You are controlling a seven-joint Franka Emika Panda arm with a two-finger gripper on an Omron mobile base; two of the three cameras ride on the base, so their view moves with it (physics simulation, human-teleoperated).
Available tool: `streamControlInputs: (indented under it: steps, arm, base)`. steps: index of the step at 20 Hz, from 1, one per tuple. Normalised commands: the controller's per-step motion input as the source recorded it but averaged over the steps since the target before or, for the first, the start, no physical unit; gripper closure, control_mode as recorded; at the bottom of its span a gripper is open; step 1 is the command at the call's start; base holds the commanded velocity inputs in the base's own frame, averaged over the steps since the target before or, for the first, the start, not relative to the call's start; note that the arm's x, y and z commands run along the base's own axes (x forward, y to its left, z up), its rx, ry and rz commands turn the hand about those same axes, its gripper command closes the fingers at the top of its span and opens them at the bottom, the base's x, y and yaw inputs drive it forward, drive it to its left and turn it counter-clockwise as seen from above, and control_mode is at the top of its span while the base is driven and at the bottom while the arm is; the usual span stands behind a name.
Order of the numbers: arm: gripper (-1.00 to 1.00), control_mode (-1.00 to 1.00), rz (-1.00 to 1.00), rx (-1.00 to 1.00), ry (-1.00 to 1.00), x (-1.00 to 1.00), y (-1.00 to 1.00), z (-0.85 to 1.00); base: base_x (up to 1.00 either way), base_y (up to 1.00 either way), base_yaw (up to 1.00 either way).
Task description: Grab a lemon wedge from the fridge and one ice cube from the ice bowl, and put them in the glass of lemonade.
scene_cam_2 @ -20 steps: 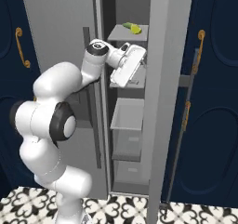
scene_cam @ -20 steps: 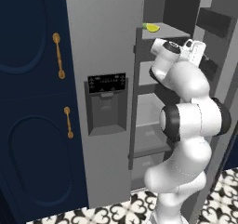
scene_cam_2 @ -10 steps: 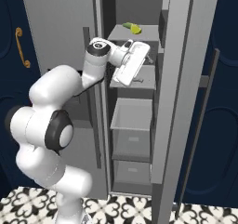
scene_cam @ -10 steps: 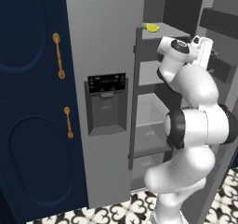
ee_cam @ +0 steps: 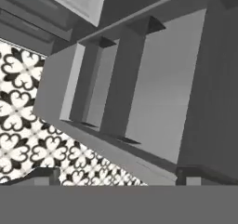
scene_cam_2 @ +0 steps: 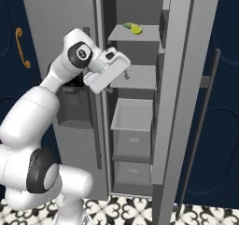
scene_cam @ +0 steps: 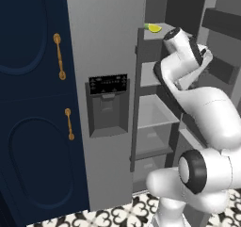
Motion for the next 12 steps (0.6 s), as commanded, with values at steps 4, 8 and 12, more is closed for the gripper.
streamControlInputs:
  steps: [4,8,12]
  arm:
    - [-1.0,-1.0,0.2,0.74,-0.38,-0.01,0.84,-0.7]
    - [-1.0,-1.0,0.11,0.45,-0.16,-0.5,0.59,0.03]
    - [-1.0,-1.0,0.0,0.22,-0.07,-0.96,0.24,0.78]
  base:
    - [0.0,0.0,0.0]
    - [0.0,0.0,0.0]
    - [0.0,0.0,0.0]
